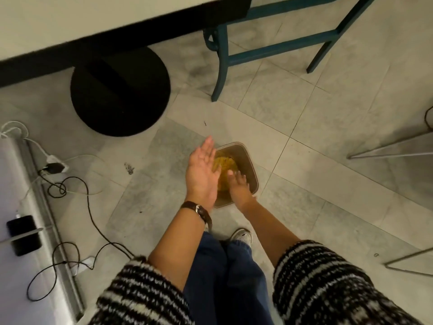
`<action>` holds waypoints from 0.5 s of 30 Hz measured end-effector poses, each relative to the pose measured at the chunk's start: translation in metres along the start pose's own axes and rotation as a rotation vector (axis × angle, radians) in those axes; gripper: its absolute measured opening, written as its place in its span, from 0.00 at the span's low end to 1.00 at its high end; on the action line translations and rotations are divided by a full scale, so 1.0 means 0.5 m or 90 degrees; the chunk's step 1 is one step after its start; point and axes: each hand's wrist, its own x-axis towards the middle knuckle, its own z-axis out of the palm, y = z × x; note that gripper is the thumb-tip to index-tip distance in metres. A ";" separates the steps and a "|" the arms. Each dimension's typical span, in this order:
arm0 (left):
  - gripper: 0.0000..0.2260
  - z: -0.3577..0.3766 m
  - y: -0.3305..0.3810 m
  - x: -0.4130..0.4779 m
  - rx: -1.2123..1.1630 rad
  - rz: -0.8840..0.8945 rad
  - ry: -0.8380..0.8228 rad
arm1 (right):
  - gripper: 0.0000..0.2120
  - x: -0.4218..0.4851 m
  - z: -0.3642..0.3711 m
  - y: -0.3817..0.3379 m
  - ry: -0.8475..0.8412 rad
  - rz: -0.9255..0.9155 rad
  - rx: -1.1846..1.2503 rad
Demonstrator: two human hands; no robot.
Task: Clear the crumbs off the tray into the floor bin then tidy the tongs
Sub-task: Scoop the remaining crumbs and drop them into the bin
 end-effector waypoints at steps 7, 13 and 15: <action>0.23 -0.057 -0.005 -0.175 0.737 -0.080 -0.102 | 0.33 -0.326 -0.112 -0.120 -0.219 -0.176 0.698; 0.15 -0.009 0.260 -0.437 0.571 0.063 -0.049 | 0.23 -0.642 -0.216 -0.188 -0.145 -0.364 0.249; 0.15 -0.004 0.326 -0.522 0.574 0.128 -0.053 | 0.21 -0.722 -0.242 -0.191 -0.134 -0.391 0.155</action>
